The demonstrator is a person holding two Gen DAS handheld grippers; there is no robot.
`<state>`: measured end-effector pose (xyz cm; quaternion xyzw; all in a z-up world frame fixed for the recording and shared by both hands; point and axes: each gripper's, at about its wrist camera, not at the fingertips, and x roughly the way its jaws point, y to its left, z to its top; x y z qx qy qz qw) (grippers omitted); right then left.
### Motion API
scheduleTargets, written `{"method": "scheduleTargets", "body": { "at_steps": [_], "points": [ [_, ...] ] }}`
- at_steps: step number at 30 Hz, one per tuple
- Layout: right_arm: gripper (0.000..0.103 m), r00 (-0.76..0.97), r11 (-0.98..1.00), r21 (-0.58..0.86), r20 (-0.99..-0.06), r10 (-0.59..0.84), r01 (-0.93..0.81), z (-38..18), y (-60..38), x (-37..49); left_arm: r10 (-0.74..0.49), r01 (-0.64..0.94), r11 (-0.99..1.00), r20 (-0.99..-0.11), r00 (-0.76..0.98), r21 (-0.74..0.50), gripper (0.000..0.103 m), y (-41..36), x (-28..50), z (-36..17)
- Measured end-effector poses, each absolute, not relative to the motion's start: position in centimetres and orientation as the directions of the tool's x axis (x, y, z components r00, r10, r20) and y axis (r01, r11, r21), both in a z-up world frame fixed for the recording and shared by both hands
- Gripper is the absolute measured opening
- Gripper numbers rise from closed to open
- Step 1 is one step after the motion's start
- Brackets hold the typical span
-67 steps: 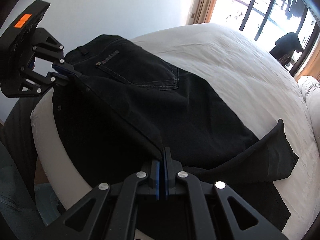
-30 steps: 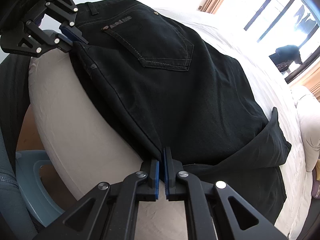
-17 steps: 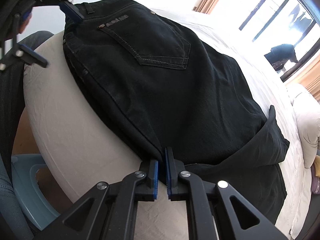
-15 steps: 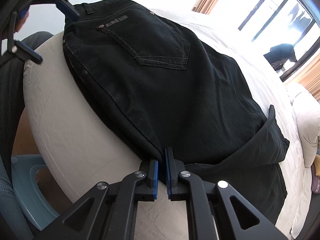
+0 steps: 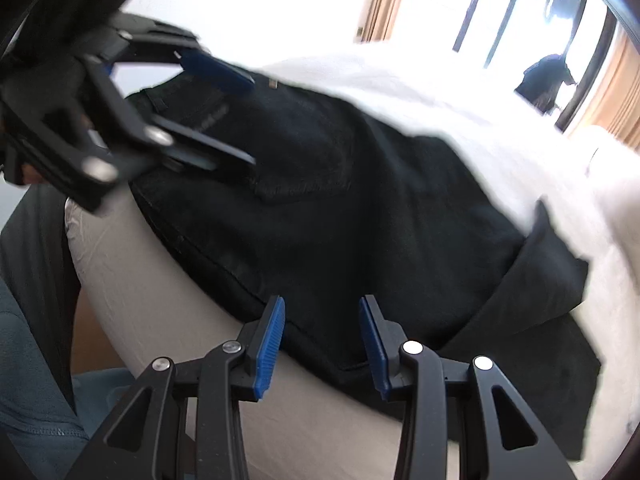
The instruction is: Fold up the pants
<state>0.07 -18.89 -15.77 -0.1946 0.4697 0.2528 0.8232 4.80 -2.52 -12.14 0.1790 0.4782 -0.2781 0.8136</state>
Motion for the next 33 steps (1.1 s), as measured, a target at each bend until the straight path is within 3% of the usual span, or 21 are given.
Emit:
{"method": "scheduleTargets", "body": {
  "at_steps": [4, 9, 13, 17, 21, 26, 33],
  "points": [
    [0.042, 0.373, 0.840, 0.034, -0.886, 0.276, -0.541, -17.2, -20.4, 0.6, -0.230, 0.607, 0.792, -0.888, 0.398, 0.067, 0.081, -2.9, 4.9, -13.1],
    [0.043, 0.444, 0.885, 0.121, -0.829, 0.339, -0.449, -13.1, -24.2, 2.2, -0.329, 0.602, 0.798, -0.827, 0.456, 0.015, 0.081, -3.6, 5.5, -8.5],
    [0.052, 0.536, 0.943, 0.191, -0.784, 0.313, -0.271, -9.8, -29.7, 6.1, -0.393, 0.604, 0.796, -0.798, 0.456, -0.047, 0.080, -5.9, 8.4, -7.2],
    [0.052, 0.567, 0.966, 0.181, -0.783, 0.255, -0.185, -8.5, -32.6, 9.4, -0.447, 0.656, 0.751, -0.787, 0.425, -0.073, 0.059, -9.9, 11.3, -6.7],
    [0.056, 0.578, 0.976, 0.157, -0.787, 0.216, -0.152, -8.1, -33.7, 12.6, -0.398, 0.681, 0.730, -0.845, 0.358, -0.055, 0.031, -13.7, 14.9, -8.8],
    [0.061, 0.546, 0.990, 0.131, -0.827, 0.133, -0.042, -9.0, -35.7, 18.0, -0.371, 0.627, 0.768, -0.888, 0.272, -0.129, 0.030, -14.0, 17.2, -14.0],
    [0.063, 0.436, 0.997, 0.057, -0.900, 0.026, 0.058, -12.7, -36.7, 25.6, -0.409, 0.610, 0.771, -0.877, 0.252, -0.184, 0.030, -12.6, 17.1, -14.8]
  ]
}}
